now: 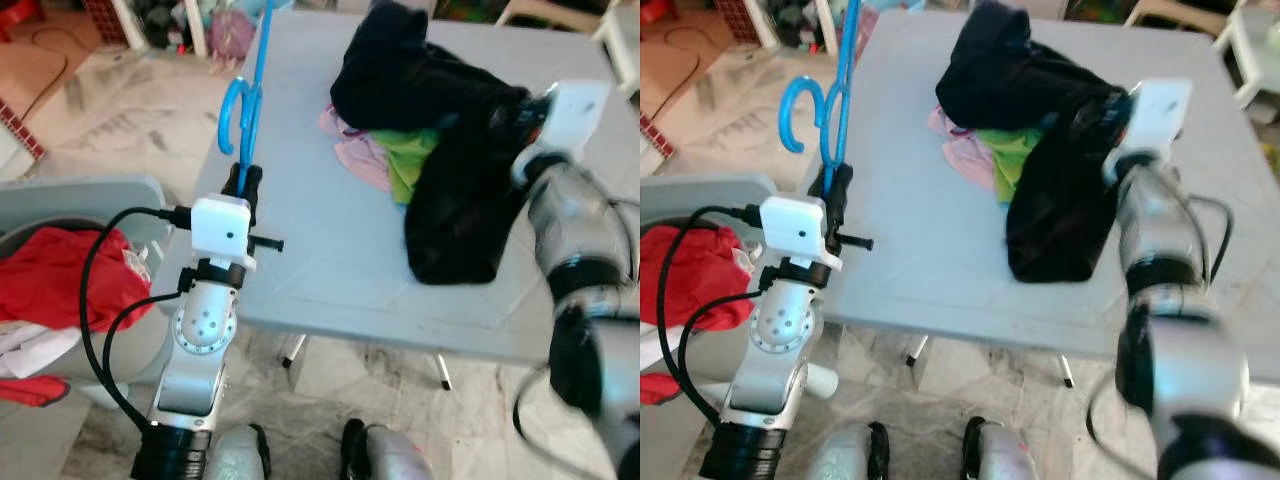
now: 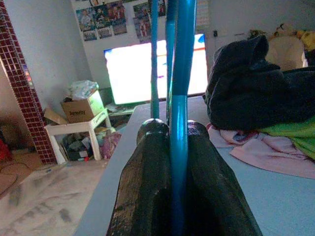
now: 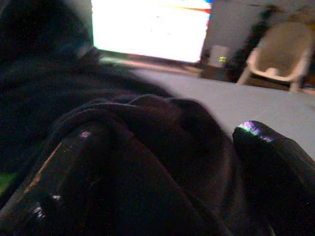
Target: Hang hanger
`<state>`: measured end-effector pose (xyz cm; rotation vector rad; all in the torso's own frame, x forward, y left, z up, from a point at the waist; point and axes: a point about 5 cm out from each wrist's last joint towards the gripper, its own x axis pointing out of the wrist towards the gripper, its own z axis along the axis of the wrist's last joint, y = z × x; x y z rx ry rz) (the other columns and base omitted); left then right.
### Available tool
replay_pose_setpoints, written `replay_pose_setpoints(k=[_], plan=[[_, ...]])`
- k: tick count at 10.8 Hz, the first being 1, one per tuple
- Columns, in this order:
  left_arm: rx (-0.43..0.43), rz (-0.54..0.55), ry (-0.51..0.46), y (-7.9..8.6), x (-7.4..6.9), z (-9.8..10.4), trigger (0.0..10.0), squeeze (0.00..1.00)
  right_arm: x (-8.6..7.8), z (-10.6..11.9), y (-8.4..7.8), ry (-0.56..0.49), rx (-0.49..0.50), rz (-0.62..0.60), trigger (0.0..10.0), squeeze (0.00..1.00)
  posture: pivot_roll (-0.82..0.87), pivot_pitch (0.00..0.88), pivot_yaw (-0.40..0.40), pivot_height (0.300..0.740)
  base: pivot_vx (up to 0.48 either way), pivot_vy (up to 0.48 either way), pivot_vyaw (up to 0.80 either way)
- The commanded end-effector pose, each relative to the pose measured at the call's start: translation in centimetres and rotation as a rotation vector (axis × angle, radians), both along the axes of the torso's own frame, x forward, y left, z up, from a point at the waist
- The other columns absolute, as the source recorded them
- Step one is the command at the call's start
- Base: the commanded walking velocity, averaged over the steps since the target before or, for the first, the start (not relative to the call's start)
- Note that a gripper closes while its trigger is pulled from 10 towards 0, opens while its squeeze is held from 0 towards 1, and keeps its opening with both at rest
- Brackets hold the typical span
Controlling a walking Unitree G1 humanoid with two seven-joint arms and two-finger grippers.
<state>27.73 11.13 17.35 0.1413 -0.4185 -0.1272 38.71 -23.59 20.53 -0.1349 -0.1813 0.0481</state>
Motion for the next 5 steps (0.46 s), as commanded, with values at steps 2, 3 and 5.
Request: replay_pose_setpoints(k=[2, 3, 5], plan=[[0.021, -0.027, 0.133, -0.1, -0.6, -2.8, 10.0, 0.00, -1.3, -2.9, 2.5, 0.054, -0.045, 0.145, 10.0, 0.00, 0.05, 0.155, -0.008, 0.740, 0.000, 0.000, 0.00], [0.023, -0.027, 0.137, -0.1, -0.7, -2.9, 10.0, 0.00, -2.8, -5.0, 3.4, 0.078, -0.032, 0.188, 10.0, 0.00, 0.06, 0.170, -0.026, 0.740, 0.000, 0.000, 0.00], [0.002, 0.059, 0.140, 1.3, -0.7, -2.6, 10.0, 0.00, -4.8, -5.4, 2.5, 0.012, 0.099, 0.061, 10.0, 0.00, 0.07, 0.177, -0.034, 0.740, 0.000, 0.000, 0.00]])
